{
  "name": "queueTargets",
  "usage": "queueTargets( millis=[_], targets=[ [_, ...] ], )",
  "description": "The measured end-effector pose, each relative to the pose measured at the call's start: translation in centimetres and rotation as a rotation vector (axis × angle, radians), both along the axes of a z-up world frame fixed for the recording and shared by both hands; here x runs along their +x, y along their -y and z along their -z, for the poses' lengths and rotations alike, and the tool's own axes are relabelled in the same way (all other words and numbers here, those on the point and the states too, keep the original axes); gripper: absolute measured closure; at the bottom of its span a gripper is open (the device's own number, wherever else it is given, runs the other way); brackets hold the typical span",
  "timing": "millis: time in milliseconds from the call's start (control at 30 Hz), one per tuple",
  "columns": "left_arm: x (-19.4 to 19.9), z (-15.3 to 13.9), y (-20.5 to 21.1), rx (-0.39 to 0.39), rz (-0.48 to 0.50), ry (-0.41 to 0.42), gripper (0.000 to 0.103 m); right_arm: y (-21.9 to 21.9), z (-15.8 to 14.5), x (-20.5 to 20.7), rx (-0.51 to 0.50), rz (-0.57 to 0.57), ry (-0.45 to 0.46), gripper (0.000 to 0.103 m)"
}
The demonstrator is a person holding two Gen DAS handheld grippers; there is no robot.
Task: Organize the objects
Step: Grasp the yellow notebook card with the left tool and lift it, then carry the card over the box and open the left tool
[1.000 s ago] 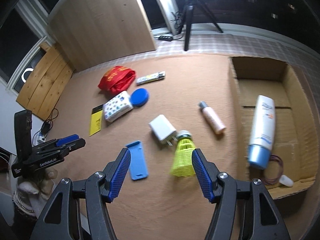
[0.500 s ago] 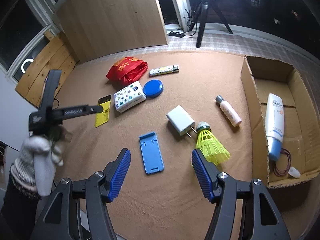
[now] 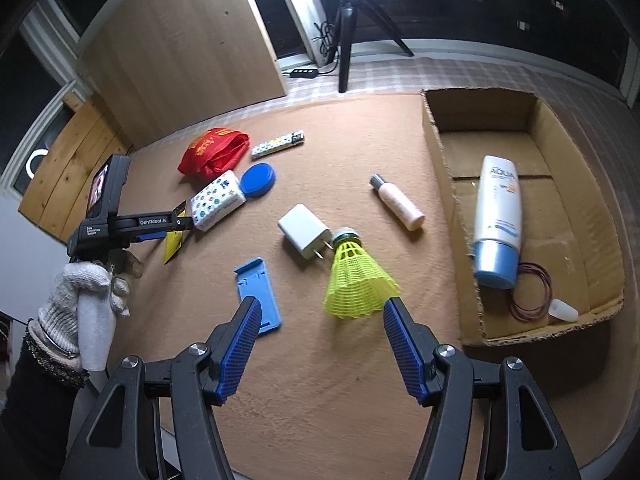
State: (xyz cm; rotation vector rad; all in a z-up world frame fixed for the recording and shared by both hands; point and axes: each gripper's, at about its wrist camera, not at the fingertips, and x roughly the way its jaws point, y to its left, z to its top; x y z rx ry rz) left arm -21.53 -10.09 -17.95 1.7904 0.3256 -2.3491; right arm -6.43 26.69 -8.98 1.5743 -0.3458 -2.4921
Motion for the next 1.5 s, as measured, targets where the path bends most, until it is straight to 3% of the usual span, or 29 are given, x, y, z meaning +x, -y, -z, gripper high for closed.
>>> queueTargets(
  millis=[67,233,567,867,1167,1500],
  targets=[
    [-0.1,0.1,-0.1,-0.016,0.001,0.001,0.032,-0.3,0.1,0.0,-0.003,0.006,0.0,0.043],
    [-0.1,-0.1,0.0,-0.042,-0.003,-0.004,0.046,-0.8,0.2,-0.2,-0.006,0.013,0.001,0.043],
    [0.8,-0.5,-0.2,-0.027,0.008,-0.027,0.047,-1.5,0.2,-0.6,-0.012,0.02,-0.008,0.043],
    [1.5,-4.7,-1.9,-0.029,0.071,-0.115,0.047,-3.1,-0.1,-0.3,-0.018,0.045,-0.015,0.043],
    [1.3,-10.1,-10.7,0.015,0.231,-0.211,0.047,-5.6,-0.6,1.1,0.007,0.087,-0.029,0.043],
    [-0.8,-12.4,-23.9,0.073,0.445,-0.268,0.047,-9.6,-0.7,3.5,0.024,0.148,-0.032,0.043]
  ],
)
